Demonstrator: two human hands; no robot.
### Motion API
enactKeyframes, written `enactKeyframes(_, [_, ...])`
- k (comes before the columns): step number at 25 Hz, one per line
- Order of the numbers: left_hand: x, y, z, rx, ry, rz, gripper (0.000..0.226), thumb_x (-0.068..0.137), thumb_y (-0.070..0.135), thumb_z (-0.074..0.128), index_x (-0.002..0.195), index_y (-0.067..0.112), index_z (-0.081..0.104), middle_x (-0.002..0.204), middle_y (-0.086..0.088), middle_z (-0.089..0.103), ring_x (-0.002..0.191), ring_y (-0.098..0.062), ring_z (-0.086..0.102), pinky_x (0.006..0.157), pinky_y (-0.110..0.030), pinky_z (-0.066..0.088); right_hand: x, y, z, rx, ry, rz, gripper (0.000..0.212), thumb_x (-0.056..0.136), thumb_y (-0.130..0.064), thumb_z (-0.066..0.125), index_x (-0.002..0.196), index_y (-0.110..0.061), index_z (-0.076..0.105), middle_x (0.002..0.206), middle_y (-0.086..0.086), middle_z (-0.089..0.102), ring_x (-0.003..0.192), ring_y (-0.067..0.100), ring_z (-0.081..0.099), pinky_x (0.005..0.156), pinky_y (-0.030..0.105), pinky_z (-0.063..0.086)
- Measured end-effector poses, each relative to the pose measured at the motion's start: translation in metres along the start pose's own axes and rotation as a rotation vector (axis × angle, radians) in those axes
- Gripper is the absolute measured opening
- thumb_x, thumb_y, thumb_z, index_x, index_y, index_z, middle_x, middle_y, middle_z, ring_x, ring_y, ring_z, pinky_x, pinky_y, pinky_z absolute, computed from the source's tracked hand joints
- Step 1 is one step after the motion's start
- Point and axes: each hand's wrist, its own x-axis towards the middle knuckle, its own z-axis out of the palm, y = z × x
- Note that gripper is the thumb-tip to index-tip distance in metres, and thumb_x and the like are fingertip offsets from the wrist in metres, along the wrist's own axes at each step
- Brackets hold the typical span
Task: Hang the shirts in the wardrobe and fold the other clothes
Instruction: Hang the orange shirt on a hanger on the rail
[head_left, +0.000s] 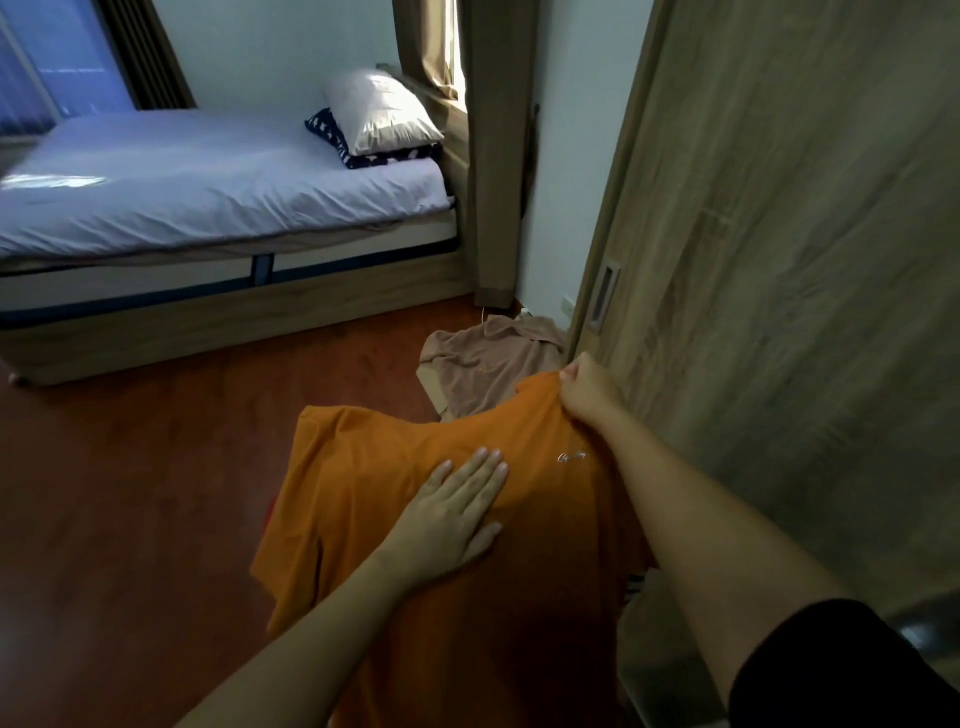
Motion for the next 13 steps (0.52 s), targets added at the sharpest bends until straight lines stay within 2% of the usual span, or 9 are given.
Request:
enactKeyframes(2, [0.001, 0.002, -0.005, -0.026, -0.021, -0.028, 0.057, 0.098, 0.049, 0.019, 0.140, 0.015, 0.036, 0.144, -0.005, 0.043, 0.133, -0.019, 0.039, 0.105, -0.036, 0.024, -0.011, -0.006, -0.018, 0.163, -0.121, -0.048, 0.014, 0.097, -0.020, 0.042, 0.108, -0.013, 0.047, 0.102, 0.004, 0.052, 0.103, 0.025, 0.052, 0.079, 0.033, 0.041])
enactKeyframes(3, [0.006, 0.005, -0.011, -0.079, -0.007, -0.070, 0.057, 0.098, 0.051, 0.017, 0.135, 0.015, 0.043, 0.140, -0.005, 0.050, 0.126, -0.020, 0.049, 0.100, -0.035, 0.029, -0.018, -0.008, -0.027, 0.177, -0.198, -0.065, 0.009, 0.095, -0.019, 0.046, 0.103, -0.016, 0.047, 0.098, 0.001, 0.050, 0.098, 0.022, 0.050, 0.074, 0.030, 0.040])
enactKeyframes(4, [0.015, 0.009, -0.017, -0.160, 0.030, -0.149, 0.057, 0.098, 0.051, 0.016, 0.129, 0.016, 0.049, 0.135, -0.005, 0.054, 0.115, -0.021, 0.056, 0.092, -0.033, 0.033, -0.024, -0.012, -0.036, 0.162, -0.286, -0.063, 0.013, 0.091, -0.016, 0.053, 0.103, -0.017, 0.048, 0.096, 0.000, 0.049, 0.095, 0.020, 0.049, 0.071, 0.029, 0.040])
enactKeyframes(6, [0.043, 0.013, -0.037, -0.432, 0.083, -0.449, 0.047, 0.099, 0.045, 0.024, 0.119, 0.014, 0.053, 0.128, -0.007, 0.049, 0.094, -0.016, 0.056, 0.077, -0.022, 0.037, -0.031, -0.017, -0.060, 0.068, -0.469, 0.018, 0.045, 0.080, -0.006, 0.065, 0.120, -0.017, 0.046, 0.106, 0.002, 0.048, 0.101, 0.022, 0.047, 0.076, 0.031, 0.042])
enactKeyframes(8, [0.075, 0.000, -0.045, -0.565, 0.090, -0.729, 0.032, 0.098, 0.030, 0.039, 0.121, 0.009, 0.048, 0.131, -0.012, 0.041, 0.084, -0.014, 0.052, 0.068, -0.017, 0.040, -0.040, -0.026, -0.082, -0.109, -0.644, 0.103, 0.072, 0.075, -0.004, 0.069, 0.137, -0.015, 0.034, 0.127, 0.009, 0.043, 0.116, 0.029, 0.045, 0.085, 0.036, 0.045])
enactKeyframes(9, [0.087, -0.012, -0.046, -0.542, 0.008, -0.806, 0.033, 0.097, 0.025, 0.043, 0.125, 0.006, 0.044, 0.136, -0.015, 0.037, 0.089, -0.017, 0.054, 0.072, -0.020, 0.043, -0.044, -0.029, -0.088, -0.202, -0.699, 0.089, 0.073, 0.076, -0.004, 0.069, 0.139, -0.013, 0.033, 0.132, 0.011, 0.041, 0.119, 0.031, 0.045, 0.089, 0.037, 0.045])
enactKeyframes(10, [0.097, -0.024, -0.046, -0.502, -0.136, -0.840, 0.041, 0.096, 0.023, 0.045, 0.131, 0.005, 0.039, 0.143, -0.018, 0.030, 0.099, -0.023, 0.055, 0.081, -0.027, 0.045, -0.048, -0.031, -0.091, -0.275, -0.714, 0.037, 0.065, 0.078, -0.004, 0.068, 0.135, -0.012, 0.037, 0.129, 0.011, 0.044, 0.117, 0.030, 0.047, 0.091, 0.037, 0.045])
enactKeyframes(12, [0.111, -0.042, -0.047, -0.414, -0.472, -0.846, 0.056, 0.092, 0.026, 0.048, 0.140, 0.005, 0.029, 0.150, -0.019, 0.024, 0.119, -0.031, 0.048, 0.096, -0.036, 0.041, -0.053, -0.030, -0.090, -0.239, -0.618, -0.145, 0.038, 0.080, 0.001, 0.061, 0.113, -0.014, 0.053, 0.106, 0.009, 0.054, 0.096, 0.023, 0.054, 0.082, 0.033, 0.047])
enactKeyframes(13, [0.115, -0.047, -0.048, -0.391, -0.613, -0.832, 0.051, 0.092, 0.027, 0.048, 0.136, 0.004, 0.036, 0.145, -0.018, 0.034, 0.115, -0.028, 0.049, 0.094, -0.035, 0.041, -0.055, -0.027, -0.088, -0.163, -0.537, -0.232, 0.029, 0.080, 0.005, 0.057, 0.098, -0.017, 0.056, 0.092, 0.007, 0.055, 0.084, 0.021, 0.054, 0.075, 0.032, 0.046])
